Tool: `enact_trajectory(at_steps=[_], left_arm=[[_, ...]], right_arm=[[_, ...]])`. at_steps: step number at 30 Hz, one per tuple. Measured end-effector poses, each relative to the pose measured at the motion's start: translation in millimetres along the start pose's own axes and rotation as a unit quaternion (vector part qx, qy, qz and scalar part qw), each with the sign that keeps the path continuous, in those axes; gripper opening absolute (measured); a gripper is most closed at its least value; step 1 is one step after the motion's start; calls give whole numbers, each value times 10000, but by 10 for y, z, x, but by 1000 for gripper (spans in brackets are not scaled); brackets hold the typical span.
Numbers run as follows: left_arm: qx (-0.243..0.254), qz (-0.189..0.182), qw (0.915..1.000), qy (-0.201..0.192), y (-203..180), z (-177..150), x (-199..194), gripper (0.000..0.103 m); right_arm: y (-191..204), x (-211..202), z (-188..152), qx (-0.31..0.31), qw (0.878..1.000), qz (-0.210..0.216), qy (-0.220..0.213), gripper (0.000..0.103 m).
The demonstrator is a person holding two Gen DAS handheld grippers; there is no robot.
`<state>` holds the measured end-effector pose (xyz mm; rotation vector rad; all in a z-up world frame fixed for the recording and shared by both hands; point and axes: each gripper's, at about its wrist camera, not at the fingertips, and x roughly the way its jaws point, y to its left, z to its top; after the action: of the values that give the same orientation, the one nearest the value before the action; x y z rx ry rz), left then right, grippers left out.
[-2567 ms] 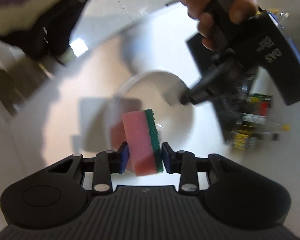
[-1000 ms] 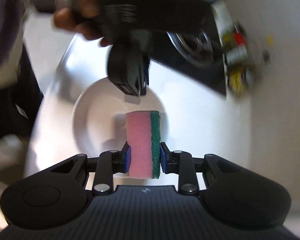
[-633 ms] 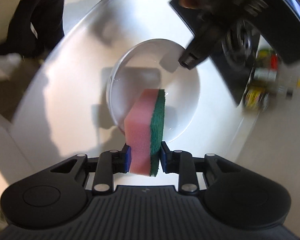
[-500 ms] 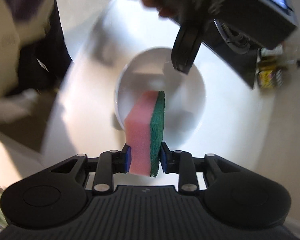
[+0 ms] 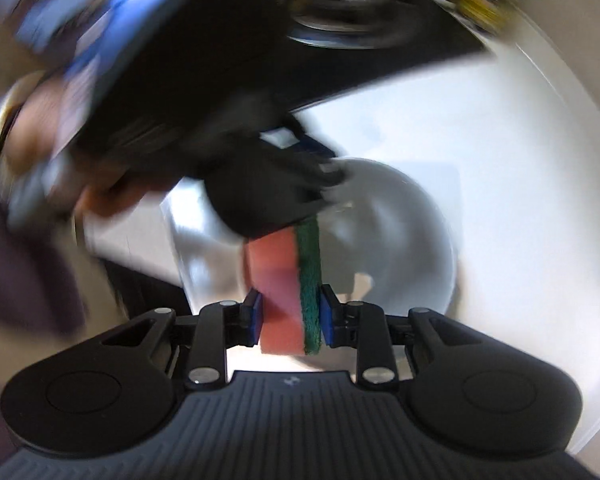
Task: Clean bowl
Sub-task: 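Scrub the bowl interior with the sponge in the right gripper while the left tool holds the bowl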
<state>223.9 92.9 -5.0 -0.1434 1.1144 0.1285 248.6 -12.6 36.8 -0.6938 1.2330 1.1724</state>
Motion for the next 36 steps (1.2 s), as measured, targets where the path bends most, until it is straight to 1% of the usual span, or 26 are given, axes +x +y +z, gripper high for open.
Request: enact_trajectory(at_steps=[2,5,7,8,9,11,12,14,17,18,19,20,21,22,23,26,27,28,29,30,31,32,33,34,36], left_arm=[[38,12,10000,9,8,-14,-5,4],[56,-5,10000,54,27,-20,-8,4],[110,-21,9999,71,44,-38,-19,3],[164,-34,9998,80,55,-50,-26,3],[199,-47,9998,83,63,-58,-30,3],[274,-108,9995,85,81,-68,-32,3],[312,-157,9993,111,94,-62,-31,3],[346,-213,9990,189,111,-42,-25,3],[309,-297,9986,306,149,-41,-29,4],[257,-331,9985,339,167,-44,-32,4],[207,-356,9985,365,181,-46,-32,4],[110,-401,9983,405,207,-45,-31,4],[-18,-475,9978,460,247,-42,-31,4],[-129,-536,9972,509,283,-38,-29,4],[-230,-583,9965,553,313,-35,-27,5],[-543,-605,9944,681,362,-78,-47,5],[-638,-582,9938,703,365,-104,-58,5],[-722,-564,9931,733,363,-129,-62,6],[-797,-549,9923,768,359,-155,-61,8],[-915,-556,9908,830,357,-187,-51,9],[-1070,-581,9883,914,358,-226,-34,9],[-1202,-610,9860,984,361,-257,-18,12],[-1342,-649,9832,1058,364,-292,4,13],[-1479,-675,9804,1109,364,-325,20,13],[-1572,-666,9791,1108,350,-362,27,14]], right_arm=[[37,23,0,-70,9999,-26,-82,26],[222,84,-13,-711,9966,-406,-129,28],[404,162,-57,-1394,9875,-708,-214,28],[486,173,-118,-1870,9783,-865,-210,28],[568,183,-181,-2345,9665,-1022,-203,28],[668,182,-307,-3098,9443,-1098,-127,27],[699,175,-395,-3495,9290,-1215,-12,26],[714,125,-523,-4024,9050,-1373,144,26],[665,17,-576,-4479,8735,-1900,139,26],[627,-11,-557,-4639,8574,-2225,111,26],[604,-10,-551,-4875,8373,-2475,71,26],[584,-31,-537,-5035,8253,-2556,65,26],[568,-26,-526,-5321,8039,-2657,25,26],[575,-4,-518,-5473,7934,-2665,6,26],[603,34,-538,-5687,7777,-2679,-1,26],[670,210,-627,-6080,7473,-2678,128,26],[688,262,-655,-6165,7401,-2683,169,26],[724,324,-685,-6223,7350,-2679,283,26],[780,390,-700,-6245,7336,-2661,333,26],[779,427,-722,-6240,7351,-2629,338,26],[782,453,-723,-6194,7407,-2578,354,26],[788,487,-738,-6180,7434,-2536,353,26],[807,504,-733,-6176,7440,-2532,313,26],[807,513,-725,-6139,7479,-2508,295,26],[809,533,-720,-6134,7483,-2515,225,26]])
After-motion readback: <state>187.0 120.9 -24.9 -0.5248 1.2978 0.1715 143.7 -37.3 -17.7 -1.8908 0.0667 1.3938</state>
